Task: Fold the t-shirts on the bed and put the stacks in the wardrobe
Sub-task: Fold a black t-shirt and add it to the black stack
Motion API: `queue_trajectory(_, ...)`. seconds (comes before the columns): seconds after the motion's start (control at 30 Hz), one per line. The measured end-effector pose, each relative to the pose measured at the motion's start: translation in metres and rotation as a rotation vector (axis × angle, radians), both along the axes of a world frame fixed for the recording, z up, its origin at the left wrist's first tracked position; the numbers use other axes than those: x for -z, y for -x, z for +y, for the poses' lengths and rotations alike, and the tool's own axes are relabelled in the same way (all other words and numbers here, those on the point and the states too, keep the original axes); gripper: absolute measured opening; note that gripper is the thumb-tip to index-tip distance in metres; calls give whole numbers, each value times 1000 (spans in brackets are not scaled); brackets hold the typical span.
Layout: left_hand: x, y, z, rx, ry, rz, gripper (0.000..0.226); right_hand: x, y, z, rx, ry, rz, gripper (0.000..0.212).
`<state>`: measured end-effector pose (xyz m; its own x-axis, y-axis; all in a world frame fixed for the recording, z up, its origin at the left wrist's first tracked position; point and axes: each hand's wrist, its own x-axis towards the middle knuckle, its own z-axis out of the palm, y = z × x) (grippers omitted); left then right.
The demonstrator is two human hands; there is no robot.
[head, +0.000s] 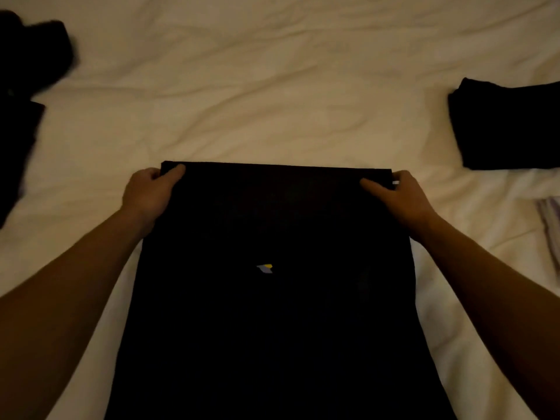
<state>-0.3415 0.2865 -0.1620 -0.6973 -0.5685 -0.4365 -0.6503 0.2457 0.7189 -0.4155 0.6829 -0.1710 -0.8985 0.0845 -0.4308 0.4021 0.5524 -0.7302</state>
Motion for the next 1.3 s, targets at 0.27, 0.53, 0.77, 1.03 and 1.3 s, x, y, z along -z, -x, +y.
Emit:
queue_trajectory(0.27, -5, -1, 5, 21, -24, 247, 21, -7, 8, -5, -41, -73, 191, 35)
queue_trajectory(0.53, -14, 18, 4, 23, -212, 217, 14, -19, 25, -8, 59, 148, 126, 28)
queue_trajectory(0.77, -42, 16, -4, 64, -319, 191, 21, -46, 24, -10, 105, 351, 89, 26)
queue_trajectory(1.03, -67, -37, 1, 38, -248, 425, 30, -84, -29, 2, 60, 506, 273, 18)
queue_trajectory(1.3, -51, -140, 14, 301, 3, 450, 30, -63, -131, 30, -29, 344, 409, 19)
